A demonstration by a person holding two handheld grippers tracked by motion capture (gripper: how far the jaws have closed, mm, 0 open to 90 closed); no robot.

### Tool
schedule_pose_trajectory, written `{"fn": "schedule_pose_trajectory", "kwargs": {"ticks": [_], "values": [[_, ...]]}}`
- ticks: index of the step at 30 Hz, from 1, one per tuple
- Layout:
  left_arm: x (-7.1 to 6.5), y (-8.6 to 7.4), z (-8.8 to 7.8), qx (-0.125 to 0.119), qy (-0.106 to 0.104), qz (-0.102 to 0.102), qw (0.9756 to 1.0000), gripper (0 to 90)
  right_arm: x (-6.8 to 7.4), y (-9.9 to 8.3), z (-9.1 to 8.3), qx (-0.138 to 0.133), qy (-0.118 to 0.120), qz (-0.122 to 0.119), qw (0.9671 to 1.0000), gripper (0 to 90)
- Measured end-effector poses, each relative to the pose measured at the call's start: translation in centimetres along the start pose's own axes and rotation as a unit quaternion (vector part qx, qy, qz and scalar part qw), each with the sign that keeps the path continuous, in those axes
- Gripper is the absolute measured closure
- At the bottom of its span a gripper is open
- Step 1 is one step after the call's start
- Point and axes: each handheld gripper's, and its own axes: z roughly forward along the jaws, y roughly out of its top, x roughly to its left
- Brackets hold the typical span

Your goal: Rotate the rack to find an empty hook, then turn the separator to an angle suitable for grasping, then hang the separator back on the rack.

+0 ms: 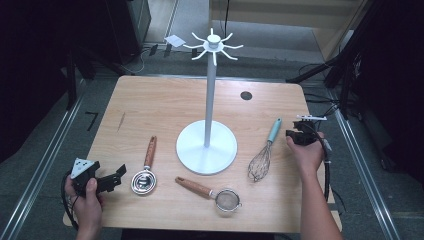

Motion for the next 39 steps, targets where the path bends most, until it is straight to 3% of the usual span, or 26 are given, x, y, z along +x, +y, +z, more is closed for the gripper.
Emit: {"fn": "schedule_pose_trajectory", "kwargs": {"ticks": [12, 26, 31, 39], "values": [[0.0, 0.0, 0.0, 0.001, 0.0, 0.002, 1.0, 0.0, 0.1, 1.3, 1.8, 0.014, -0.007, 0.02, 0.9997, 90.0], [0.0, 0.0, 0.0, 0.002, -0.001, 0.001, 1.0, 0.0, 1.0, 2.3, 3.7, 0.025, -0.005, 0.016, 0.9995, 90.0], [0.0, 0.0, 0.0, 0.003, -0.002, 0.001, 1.0, 0.0, 1.9, 2.4, 4.3, 0.027, 0.0, 0.003, 0.9996, 90.0], [0.0, 0.0, 0.0, 0.003, -0.003, -0.001, 1.0, 0.0, 3.5, 2.8, 4.7, 0.024, 0.03, -0.026, 0.9989, 90.0]]}}
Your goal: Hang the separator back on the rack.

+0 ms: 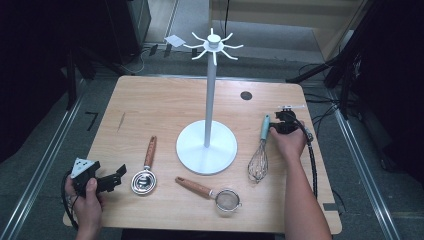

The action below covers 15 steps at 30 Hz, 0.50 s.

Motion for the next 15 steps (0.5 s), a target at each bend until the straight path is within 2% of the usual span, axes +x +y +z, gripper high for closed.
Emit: {"fn": "schedule_pose_trajectory", "kwargs": {"ticks": [1, 2, 3, 5, 6, 7, 9, 12, 15], "values": [[0.0, 0.0, 0.0, 0.0, -0.001, 0.0, 1.0, 0.0, 0.1, 0.1, -0.5, -0.011, 0.0, 0.003, 0.9999, 90.0], [0.0, 0.0, 0.0, 0.0, 0.0, 0.0, 1.0, 0.0, 0.1, 0.1, -0.5, -0.011, 0.0, 0.003, 0.9999, 90.0], [0.0, 0.0, 0.0, 0.0, 0.0, 0.0, 1.0, 0.0, 0.1, 0.2, -1.4, -0.023, 0.007, 0.013, 0.9996, 90.0], [0.0, 0.0, 0.0, 0.0, -0.001, 0.0, 1.0, 0.0, 0.1, 0.1, -1.8, -0.026, 0.008, 0.016, 0.9995, 90.0], [0.0, 0.0, 0.0, 0.0, -0.001, 0.0, 1.0, 0.0, 0.3, -0.2, -2.7, -0.02, 0.016, 0.023, 0.9994, 90.0], [0.0, 0.0, 0.0, 0.0, -0.001, 0.0, 1.0, 0.0, 0.6, -0.5, -3.2, -0.022, 0.025, 0.021, 0.9992, 90.0], [0.0, 0.0, 0.0, 0.0, 0.0, 0.0, 1.0, 0.0, 0.9, -0.8, -3.6, -0.023, 0.028, 0.016, 0.9992, 90.0], [0.0, 0.0, 0.0, -0.001, 0.001, 0.002, 1.0, 0.0, 1.9, -1.8, -5.3, -0.026, 0.047, 0.005, 0.9986, 90.0], [-0.1, 0.0, 0.0, 0.002, 0.003, 0.004, 1.0, 0.0, 3.2, -2.8, -6.7, -0.018, 0.065, -0.003, 0.9977, 90.0]]}}
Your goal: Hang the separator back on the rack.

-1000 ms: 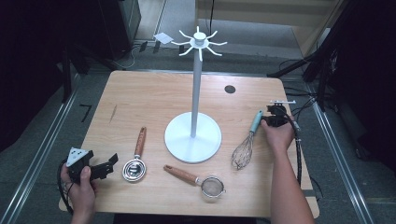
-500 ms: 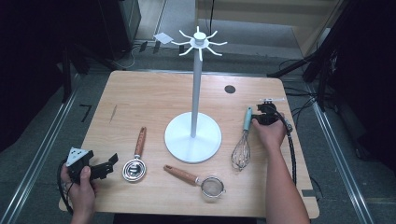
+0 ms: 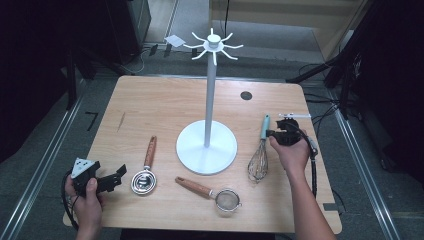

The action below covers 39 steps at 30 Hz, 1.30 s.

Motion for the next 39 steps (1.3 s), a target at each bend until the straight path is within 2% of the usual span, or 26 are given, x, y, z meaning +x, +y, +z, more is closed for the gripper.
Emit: {"fn": "schedule_pose_trajectory", "kwargs": {"ticks": [2, 3, 5, 8, 11, 14, 21, 22, 27, 30, 35, 39], "values": [[0.0, 0.0, 0.0, 0.0, 0.0, 0.002, 1.0, 0.0, 1.3, -0.8, -0.8, 0.008, 0.01, -0.009, 0.9999, 90.0], [0.0, 0.0, 0.0, 0.0, 0.0, 0.001, 1.0, 0.0, 2.8, -1.8, -1.3, 0.019, 0.025, -0.028, 0.9991, 90.0], [0.0, 0.0, 0.0, 0.001, 0.001, 0.0, 1.0, 0.0, 3.2, -2.0, -1.3, 0.022, 0.029, -0.031, 0.9989, 90.0], [0.0, 0.0, 0.0, 0.0, 0.0, 0.001, 1.0, 0.0, 5.2, -3.6, -1.4, 0.038, 0.045, -0.049, 0.997, 90.0], [0.0, 0.0, 0.0, -0.002, 0.0, 0.0, 1.0, 0.0, 6.0, -4.5, -1.0, 0.062, 0.032, -0.064, 0.9955, 90.0], [0.0, 0.0, 0.0, -0.001, 0.001, 0.0, 1.0, 0.0, 6.1, -5.0, -0.8, 0.078, 0.035, -0.055, 0.9949, 90.0], [-0.1, 0.0, 0.0, 0.0, 0.0, 0.002, 1.0, 0.0, 5.5, -5.7, -1.3, 0.087, 0.019, -0.059, 0.9943, 90.0], [-0.1, 0.0, 0.0, -0.001, 0.0, 0.002, 1.0, 0.0, 4.8, -5.9, -1.7, 0.087, 0.016, -0.056, 0.9945, 90.0], [-0.1, 0.0, 0.0, -0.001, 0.001, 0.002, 1.0, 0.0, 3.6, -6.3, -2.4, 0.085, 0.003, -0.053, 0.9949, 90.0], [-0.1, 0.0, 0.0, 0.0, 0.001, 0.003, 1.0, 0.0, 2.1, -6.7, -3.0, 0.086, -0.01, -0.044, 0.9953, 90.0], [-0.2, 0.0, 0.0, -0.002, 0.002, 0.004, 1.0, 0.0, 0.6, -6.9, -3.6, 0.085, -0.022, -0.035, 0.9955, 90.0], [-0.2, 0.0, 0.0, -0.002, 0.002, 0.004, 1.0, 0.0, 0.1, -6.3, -4.5, 0.084, -0.018, -0.047, 0.9952, 83.4]]}}
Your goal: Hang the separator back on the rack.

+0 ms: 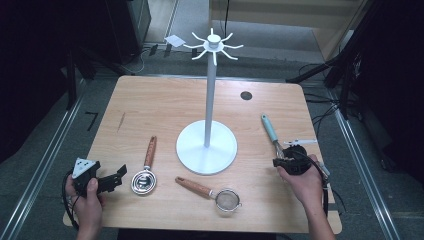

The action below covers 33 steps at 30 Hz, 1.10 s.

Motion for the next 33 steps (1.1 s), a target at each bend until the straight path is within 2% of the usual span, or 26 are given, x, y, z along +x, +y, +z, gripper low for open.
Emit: {"fn": "schedule_pose_trajectory", "kwargs": {"ticks": [4, 7, 8, 10, 11, 12, 16, 22, 23, 28, 29, 33], "values": [[0.0, 0.0, 0.0, 0.0, 0.0, 0.001, 1.0, 0.0, 0.1, 1.6, -1.1, -0.012, -0.004, -0.018, 0.9998, 76.7], [0.0, 0.0, 0.0, 0.001, 0.0, 0.001, 1.0, 0.0, -0.1, 3.5, -1.3, -0.009, -0.018, -0.027, 0.9994, 71.5], [0.0, 0.0, 0.0, 0.001, 0.0, 0.001, 1.0, 0.0, -0.1, 3.5, -1.3, -0.009, -0.018, -0.027, 0.9994, 71.5], [0.0, 0.0, 0.0, 0.0, -0.001, 0.0, 1.0, 0.0, -0.4, 5.2, -0.5, 0.008, -0.045, -0.043, 0.998, 66.8], [0.0, 0.0, 0.0, 0.0, -0.002, 0.0, 1.0, 0.0, -0.4, 5.2, -0.5, 0.008, -0.045, -0.043, 0.998, 66.8], [0.0, 0.0, 0.0, 0.0, -0.002, 0.0, 1.0, 0.0, -0.8, 6.1, 0.4, 0.025, -0.056, -0.047, 0.997, 65.4], [0.1, 0.0, 0.0, 0.0, -0.004, -0.001, 1.0, 0.0, -1.4, 7.2, 1.5, 0.045, -0.06, -0.05, 0.9959, 63.8], [0.1, 0.0, 0.0, -0.001, -0.005, -0.001, 1.0, 0.0, -2.1, 9.0, 3.4, 0.086, -0.055, -0.037, 0.994, 59.6], [0.1, 0.0, 0.0, -0.001, -0.005, 0.0, 1.0, 0.0, -2.2, 9.4, 3.9, 0.098, -0.059, -0.036, 0.9928, 59.6], [0.1, 0.0, 0.0, 0.0, -0.007, -0.001, 1.0, 0.0, -2.6, 10.0, 5.1, 0.122, -0.062, -0.033, 0.9901, 60.6], [0.1, 0.0, 0.0, 0.0, -0.007, -0.001, 1.0, 0.0, -2.8, 10.3, 5.6, 0.137, -0.062, -0.027, 0.9883, 61.9], [0.1, 0.0, 0.0, 0.0, -0.008, -0.001, 1.0, 0.0, -3.0, 10.6, 6.2, 0.148, -0.056, -0.018, 0.9873, 62.9]]}}
